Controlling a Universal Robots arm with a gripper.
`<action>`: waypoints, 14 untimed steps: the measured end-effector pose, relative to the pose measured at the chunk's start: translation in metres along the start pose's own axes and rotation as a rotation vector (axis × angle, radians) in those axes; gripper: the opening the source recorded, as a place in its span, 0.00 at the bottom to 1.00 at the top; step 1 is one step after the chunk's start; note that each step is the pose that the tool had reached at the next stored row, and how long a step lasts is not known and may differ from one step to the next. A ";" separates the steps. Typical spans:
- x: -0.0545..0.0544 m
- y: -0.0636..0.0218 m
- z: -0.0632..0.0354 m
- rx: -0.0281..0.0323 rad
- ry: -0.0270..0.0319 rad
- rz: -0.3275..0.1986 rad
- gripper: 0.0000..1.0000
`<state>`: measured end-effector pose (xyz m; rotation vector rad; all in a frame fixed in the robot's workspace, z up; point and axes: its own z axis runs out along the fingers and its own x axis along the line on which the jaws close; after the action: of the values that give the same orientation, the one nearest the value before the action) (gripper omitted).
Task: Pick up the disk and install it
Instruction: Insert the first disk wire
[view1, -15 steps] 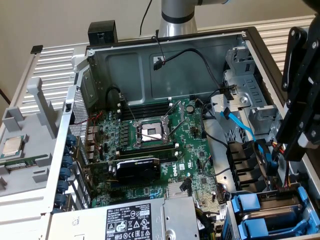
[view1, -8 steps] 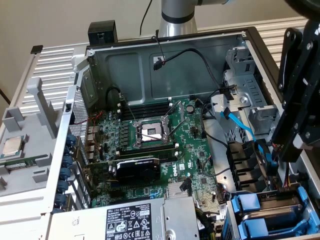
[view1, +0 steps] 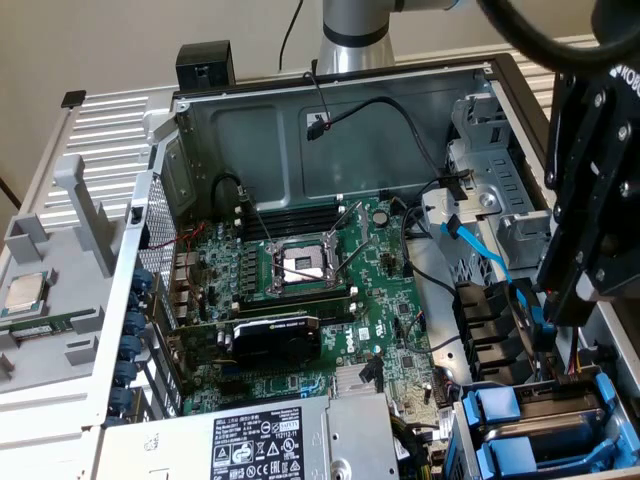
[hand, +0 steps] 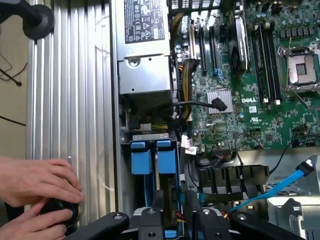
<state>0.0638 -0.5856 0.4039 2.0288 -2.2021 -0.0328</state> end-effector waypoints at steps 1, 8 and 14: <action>-0.001 0.0014 0.0005 0.0014 0.0005 0.000 0.31; -0.007 0.0046 0.0068 0.0085 0.0073 0.002 0.31; -0.007 0.0038 0.0143 0.0088 0.0073 0.002 0.31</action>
<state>0.0588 -0.5793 0.3895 2.0284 -2.2034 -0.0156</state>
